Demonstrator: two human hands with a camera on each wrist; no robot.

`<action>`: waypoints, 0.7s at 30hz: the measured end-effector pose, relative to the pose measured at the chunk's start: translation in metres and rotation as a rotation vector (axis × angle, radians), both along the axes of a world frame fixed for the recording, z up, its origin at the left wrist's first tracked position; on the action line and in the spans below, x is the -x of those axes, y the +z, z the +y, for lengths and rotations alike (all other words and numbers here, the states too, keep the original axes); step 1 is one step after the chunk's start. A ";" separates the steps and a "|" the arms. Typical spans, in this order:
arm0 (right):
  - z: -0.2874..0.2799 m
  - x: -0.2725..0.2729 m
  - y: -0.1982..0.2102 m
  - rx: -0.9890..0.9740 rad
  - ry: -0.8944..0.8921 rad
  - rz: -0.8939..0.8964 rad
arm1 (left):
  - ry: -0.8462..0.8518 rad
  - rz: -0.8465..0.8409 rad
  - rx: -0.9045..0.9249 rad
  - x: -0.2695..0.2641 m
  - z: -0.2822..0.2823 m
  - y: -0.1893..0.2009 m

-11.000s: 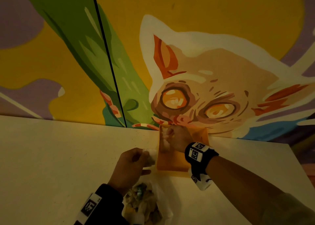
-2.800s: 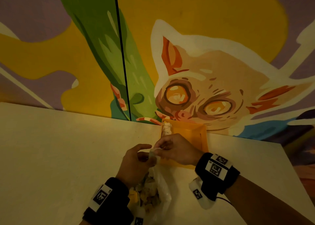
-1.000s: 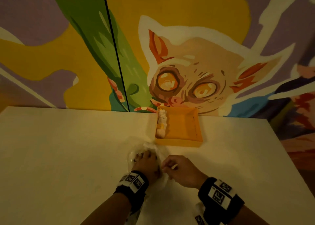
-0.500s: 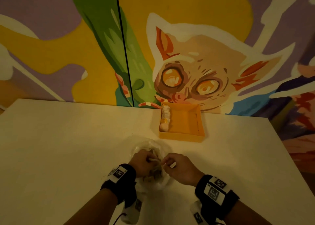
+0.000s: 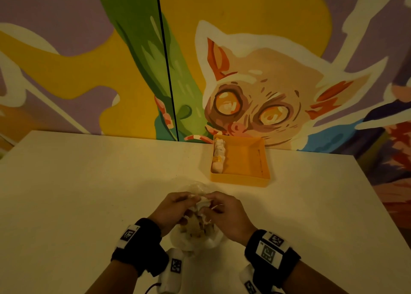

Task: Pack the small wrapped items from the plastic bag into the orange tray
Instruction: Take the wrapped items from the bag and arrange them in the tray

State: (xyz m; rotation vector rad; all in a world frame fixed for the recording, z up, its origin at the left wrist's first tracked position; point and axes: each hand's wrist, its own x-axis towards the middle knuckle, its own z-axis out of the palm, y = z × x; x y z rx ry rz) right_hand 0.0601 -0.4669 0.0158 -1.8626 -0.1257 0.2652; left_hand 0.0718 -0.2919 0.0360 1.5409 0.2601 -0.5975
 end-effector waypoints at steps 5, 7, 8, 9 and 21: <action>0.004 -0.004 0.003 -0.006 -0.059 0.031 | 0.086 0.044 0.020 0.004 -0.006 0.008; 0.005 -0.006 0.005 0.014 -0.073 0.040 | 0.080 0.063 0.056 0.005 -0.009 0.009; 0.004 -0.007 0.004 0.041 -0.078 0.037 | 0.078 0.076 0.077 0.005 -0.010 0.009; 0.004 -0.008 0.004 0.077 -0.076 0.030 | 0.088 0.090 0.100 0.005 -0.011 0.009; 0.005 -0.009 0.008 -0.109 -0.133 0.219 | 0.202 -0.042 0.132 0.004 -0.008 0.002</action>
